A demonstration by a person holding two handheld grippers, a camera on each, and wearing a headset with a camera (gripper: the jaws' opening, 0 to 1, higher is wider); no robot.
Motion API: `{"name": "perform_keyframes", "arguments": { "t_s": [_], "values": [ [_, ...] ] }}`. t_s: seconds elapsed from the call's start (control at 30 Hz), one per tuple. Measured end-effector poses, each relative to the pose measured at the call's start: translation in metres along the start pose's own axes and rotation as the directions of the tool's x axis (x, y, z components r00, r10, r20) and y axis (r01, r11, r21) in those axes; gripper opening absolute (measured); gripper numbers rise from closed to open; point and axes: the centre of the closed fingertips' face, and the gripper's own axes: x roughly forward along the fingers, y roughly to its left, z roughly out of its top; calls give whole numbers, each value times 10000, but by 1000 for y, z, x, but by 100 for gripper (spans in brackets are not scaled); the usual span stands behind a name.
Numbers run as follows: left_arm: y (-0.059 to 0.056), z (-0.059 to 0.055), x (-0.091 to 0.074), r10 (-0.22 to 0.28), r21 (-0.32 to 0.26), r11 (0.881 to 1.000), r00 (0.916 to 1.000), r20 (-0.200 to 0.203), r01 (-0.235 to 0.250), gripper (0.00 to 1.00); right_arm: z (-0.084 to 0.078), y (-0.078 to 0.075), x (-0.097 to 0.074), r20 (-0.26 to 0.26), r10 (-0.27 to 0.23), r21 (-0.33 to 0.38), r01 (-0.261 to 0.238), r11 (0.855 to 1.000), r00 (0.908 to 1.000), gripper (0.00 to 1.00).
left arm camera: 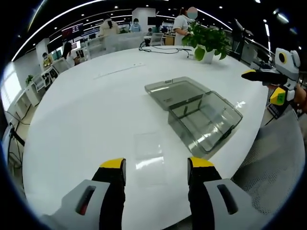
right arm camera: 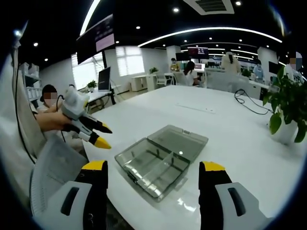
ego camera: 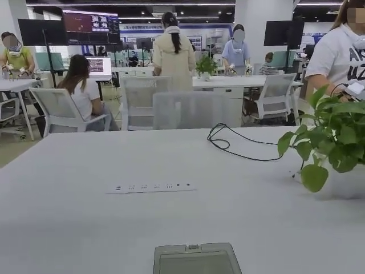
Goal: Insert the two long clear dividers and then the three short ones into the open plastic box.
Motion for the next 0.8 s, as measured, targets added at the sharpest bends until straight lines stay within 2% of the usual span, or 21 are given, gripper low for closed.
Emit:
{"name": "perform_keyframes", "arguments": {
  "t_s": [0.1,0.13,0.17,0.23,0.33,0.43,0.8],
  "values": [
    [3,-5,6,-13,-268,9996,9999,-147,9,46,0,0,-1,1,-21,59,21,10000,10000,78],
    [7,-12,7,228,64,9997,9981,-566,-224,45,-1,-1,-1,-21,-58,88,59,9999,10000,78],
    [8,-14,8,347,194,9993,9969,-704,-334,45,-1,-2,-1,-30,-66,95,67,9999,10000,78],
    [9,-16,12,435,291,9987,9962,-754,-414,44,-1,-3,-1,-25,-102,134,103,9999,9999,78],
    [8,-20,17,241,-10,9997,9964,-808,-243,42,-2,-5,-1,-26,-153,226,154,9996,9999,77],
    [9,-26,22,283,33,9996,9939,-1070,-281,41,-3,-6,0,-36,-182,299,183,9994,9998,77],
    [8,-31,31,299,96,9995,9905,-1341,-289,36,-8,-7,1,-147,-232,395,238,9989,9996,77]
  ]
}}
